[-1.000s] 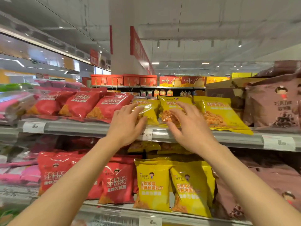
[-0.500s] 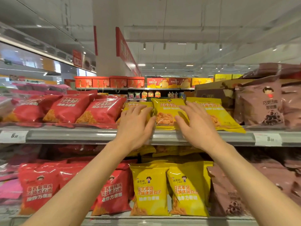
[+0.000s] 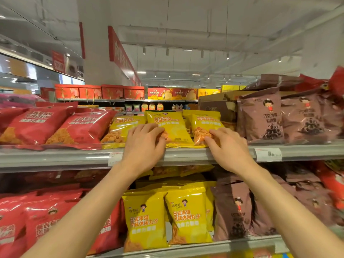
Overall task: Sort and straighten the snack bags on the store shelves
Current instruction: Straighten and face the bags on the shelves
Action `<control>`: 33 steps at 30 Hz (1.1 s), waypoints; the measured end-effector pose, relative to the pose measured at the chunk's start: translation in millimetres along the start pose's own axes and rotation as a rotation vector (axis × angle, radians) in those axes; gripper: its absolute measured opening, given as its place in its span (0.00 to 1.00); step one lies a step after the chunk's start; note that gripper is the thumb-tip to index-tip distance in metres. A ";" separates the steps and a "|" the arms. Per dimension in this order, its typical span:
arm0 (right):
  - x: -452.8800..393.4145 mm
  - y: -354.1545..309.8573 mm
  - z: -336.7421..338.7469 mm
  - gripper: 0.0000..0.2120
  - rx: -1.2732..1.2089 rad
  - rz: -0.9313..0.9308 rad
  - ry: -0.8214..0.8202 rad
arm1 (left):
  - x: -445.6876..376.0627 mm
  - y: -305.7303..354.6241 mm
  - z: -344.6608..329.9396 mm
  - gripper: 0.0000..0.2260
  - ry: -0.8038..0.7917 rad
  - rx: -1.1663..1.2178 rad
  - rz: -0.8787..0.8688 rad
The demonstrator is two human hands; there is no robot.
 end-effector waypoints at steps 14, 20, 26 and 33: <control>17.2 134.0 94.4 0.18 -0.056 0.116 0.452 | -2.5 149.8 -32.7 0.19 0.183 0.216 0.025; 12.6 214.0 112.3 0.21 0.060 0.081 0.453 | -34.6 242.9 -75.8 0.29 0.067 0.344 0.107; -1.1 263.6 102.2 0.34 -0.010 0.041 0.206 | -46.3 290.9 -106.1 0.34 0.005 0.404 0.243; -2.6 267.1 103.2 0.39 -0.030 0.040 0.163 | -52.4 286.0 -111.5 0.33 0.037 0.356 0.185</control>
Point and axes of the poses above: each hand's wrist, its own x-axis away from the middle knuckle, its own z-axis out of the back of the hand, y = z × x, the point moved 6 cm from there along -x, towards the middle knuckle, and after that the axes turned 8 degrees about z, right-handed, at the moved point
